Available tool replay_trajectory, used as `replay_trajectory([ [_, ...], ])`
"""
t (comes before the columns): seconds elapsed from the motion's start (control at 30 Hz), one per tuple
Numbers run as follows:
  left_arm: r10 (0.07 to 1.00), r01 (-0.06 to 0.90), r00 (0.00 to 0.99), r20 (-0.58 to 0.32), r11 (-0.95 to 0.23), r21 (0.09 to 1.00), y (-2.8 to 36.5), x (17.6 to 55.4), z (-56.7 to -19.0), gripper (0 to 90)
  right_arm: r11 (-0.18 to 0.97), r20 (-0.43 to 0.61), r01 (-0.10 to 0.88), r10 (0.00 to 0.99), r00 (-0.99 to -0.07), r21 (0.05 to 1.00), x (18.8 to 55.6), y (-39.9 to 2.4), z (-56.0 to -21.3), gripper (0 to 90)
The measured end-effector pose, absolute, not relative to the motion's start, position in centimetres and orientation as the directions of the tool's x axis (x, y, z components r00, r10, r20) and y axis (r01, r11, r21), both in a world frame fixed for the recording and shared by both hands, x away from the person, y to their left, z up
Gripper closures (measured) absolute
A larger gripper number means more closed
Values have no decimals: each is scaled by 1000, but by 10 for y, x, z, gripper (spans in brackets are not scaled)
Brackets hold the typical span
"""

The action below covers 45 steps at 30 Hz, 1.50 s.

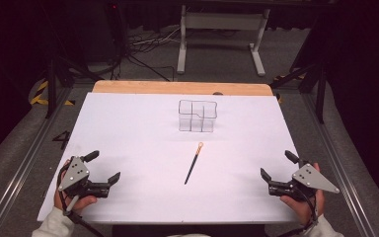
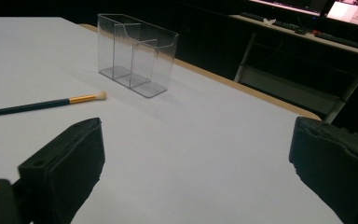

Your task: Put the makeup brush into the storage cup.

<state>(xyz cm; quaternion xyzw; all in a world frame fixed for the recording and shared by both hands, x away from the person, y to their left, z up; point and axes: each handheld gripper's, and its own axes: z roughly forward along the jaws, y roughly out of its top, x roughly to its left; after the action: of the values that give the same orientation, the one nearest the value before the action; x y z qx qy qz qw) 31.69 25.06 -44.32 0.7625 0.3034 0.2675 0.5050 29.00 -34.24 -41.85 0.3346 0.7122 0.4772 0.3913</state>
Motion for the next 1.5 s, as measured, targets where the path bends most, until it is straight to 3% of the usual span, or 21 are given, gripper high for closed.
replay_trajectory([
  [1.5, 717, 223, 688, 112, -356, 907, 248, 315, -448, 42, 362, -245, 153, 832, -498, 920, 298, -331, -423, 45],
])
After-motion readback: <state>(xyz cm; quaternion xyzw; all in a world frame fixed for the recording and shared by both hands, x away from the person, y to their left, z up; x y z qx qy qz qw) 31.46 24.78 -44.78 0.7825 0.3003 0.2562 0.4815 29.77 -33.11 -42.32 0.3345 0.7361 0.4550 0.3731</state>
